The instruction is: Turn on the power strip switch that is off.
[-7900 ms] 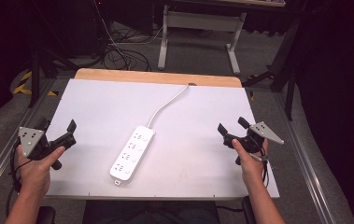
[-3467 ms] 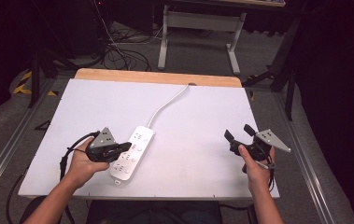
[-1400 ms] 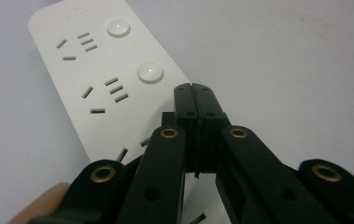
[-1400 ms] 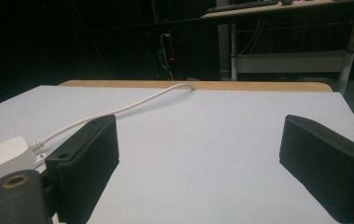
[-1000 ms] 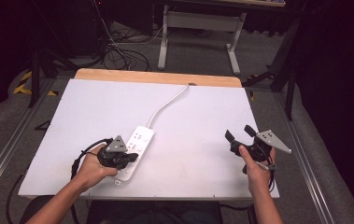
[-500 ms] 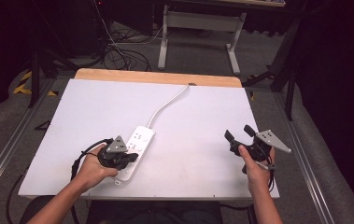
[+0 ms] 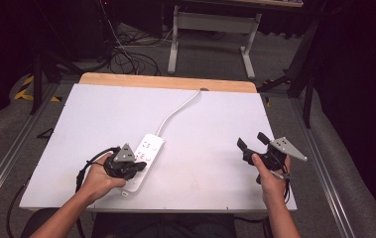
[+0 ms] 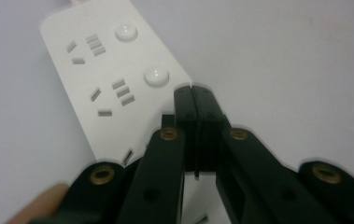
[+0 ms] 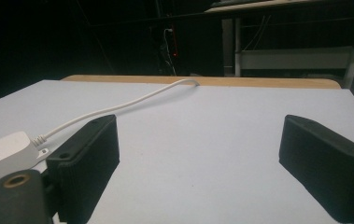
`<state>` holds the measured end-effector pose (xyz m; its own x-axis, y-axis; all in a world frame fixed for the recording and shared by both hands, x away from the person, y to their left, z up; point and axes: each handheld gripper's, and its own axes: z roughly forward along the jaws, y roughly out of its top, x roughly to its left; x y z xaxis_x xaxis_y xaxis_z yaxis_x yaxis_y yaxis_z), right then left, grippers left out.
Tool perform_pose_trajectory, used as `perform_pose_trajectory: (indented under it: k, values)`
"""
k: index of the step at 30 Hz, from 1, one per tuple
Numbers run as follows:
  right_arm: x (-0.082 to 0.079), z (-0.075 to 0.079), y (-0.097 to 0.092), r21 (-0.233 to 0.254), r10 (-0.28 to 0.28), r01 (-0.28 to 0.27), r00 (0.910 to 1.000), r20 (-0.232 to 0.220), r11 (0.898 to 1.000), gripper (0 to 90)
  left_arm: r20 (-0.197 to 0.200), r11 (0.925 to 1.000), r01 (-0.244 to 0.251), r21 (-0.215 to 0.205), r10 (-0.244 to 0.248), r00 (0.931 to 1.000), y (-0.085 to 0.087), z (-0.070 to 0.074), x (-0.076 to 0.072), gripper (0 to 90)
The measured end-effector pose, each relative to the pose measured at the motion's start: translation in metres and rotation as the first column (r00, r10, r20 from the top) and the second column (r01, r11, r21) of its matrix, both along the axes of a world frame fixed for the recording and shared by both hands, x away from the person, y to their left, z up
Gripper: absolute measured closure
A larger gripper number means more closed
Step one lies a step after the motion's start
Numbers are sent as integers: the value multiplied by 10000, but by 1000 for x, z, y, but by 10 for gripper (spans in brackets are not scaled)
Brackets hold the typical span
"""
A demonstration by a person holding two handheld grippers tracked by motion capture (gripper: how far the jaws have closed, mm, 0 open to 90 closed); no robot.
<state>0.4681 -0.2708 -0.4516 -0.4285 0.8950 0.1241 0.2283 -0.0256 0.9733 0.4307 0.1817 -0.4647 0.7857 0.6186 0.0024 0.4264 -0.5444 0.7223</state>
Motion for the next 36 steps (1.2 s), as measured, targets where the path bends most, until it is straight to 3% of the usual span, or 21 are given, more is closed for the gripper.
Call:
perform_pose_trajectory:
  k: [9,15,17,20,25,28,32,36]
  values:
    - [0,0,1,6,51,-51,10000,3,10000,126,265,10000,58,45,-59,9996,-2,0,-1,900]
    - [1,0,0,-33,55,-55,10000,-1,10000,127,164,9990,-264,-348,270,9995,4,-2,3,900]
    - [1,0,0,-38,57,-57,10000,-3,10000,127,389,9982,-295,-528,315,9987,5,-2,2,900]
    - [1,0,0,-42,64,-64,10000,-3,10000,128,1226,9950,-314,-951,431,9915,7,2,2,900]
    - [1,0,1,-17,59,-59,10000,-21,10000,129,1888,9854,-607,-1590,907,9778,13,7,0,900]
    - [1,0,1,-29,74,-74,10000,14,10000,129,2083,9750,-865,-2046,1297,9694,18,11,-1,900]
    - [1,0,1,-39,80,-79,10000,26,10000,129,2156,9526,-1368,-2718,1988,9560,29,13,1,889]
    - [1,0,1,-53,102,-102,9999,12,9999,129,2366,9442,-1594,-2882,2316,9436,35,14,1,877]
